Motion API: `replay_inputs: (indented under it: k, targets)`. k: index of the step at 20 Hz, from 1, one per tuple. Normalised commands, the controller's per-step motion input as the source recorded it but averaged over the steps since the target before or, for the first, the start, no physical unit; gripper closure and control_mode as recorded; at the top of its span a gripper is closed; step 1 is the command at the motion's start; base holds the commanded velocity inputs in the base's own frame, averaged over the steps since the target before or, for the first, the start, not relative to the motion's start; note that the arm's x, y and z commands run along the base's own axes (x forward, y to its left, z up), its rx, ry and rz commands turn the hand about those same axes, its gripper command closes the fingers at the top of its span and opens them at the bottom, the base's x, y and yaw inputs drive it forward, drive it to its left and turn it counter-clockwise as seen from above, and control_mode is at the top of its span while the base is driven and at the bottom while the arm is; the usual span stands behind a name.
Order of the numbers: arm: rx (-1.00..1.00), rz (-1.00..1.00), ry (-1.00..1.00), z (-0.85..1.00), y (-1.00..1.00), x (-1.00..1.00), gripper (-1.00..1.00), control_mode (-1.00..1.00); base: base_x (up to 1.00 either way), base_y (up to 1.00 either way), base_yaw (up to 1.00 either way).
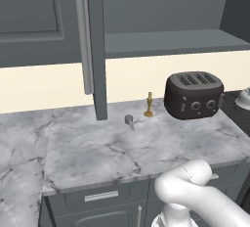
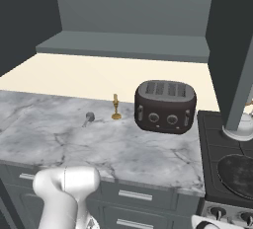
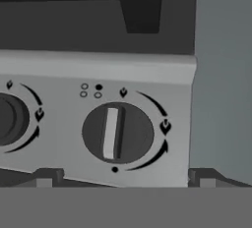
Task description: Pick the pan from the cabinet and place it on the stove. Then turn on the stove burner for the pan.
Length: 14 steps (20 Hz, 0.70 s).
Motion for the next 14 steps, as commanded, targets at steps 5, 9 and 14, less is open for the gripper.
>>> replay_inputs:
  k: [5, 9, 14]
  targets:
    - [0.00, 0.00, -0.03, -0.17, -0.01, 0.05, -1.00, -1.00, 0.00, 0.00, 0.00]
    - [0.00, 0.00, -0.04, -0.12, -0.01, 0.07, -1.00, -1.00, 0.00, 0.00, 0.00]
    - [0.00, 0.00, -0.06, -0.02, -0.05, 0.03, -1.00, -1.00, 0.00, 0.00, 0.00]
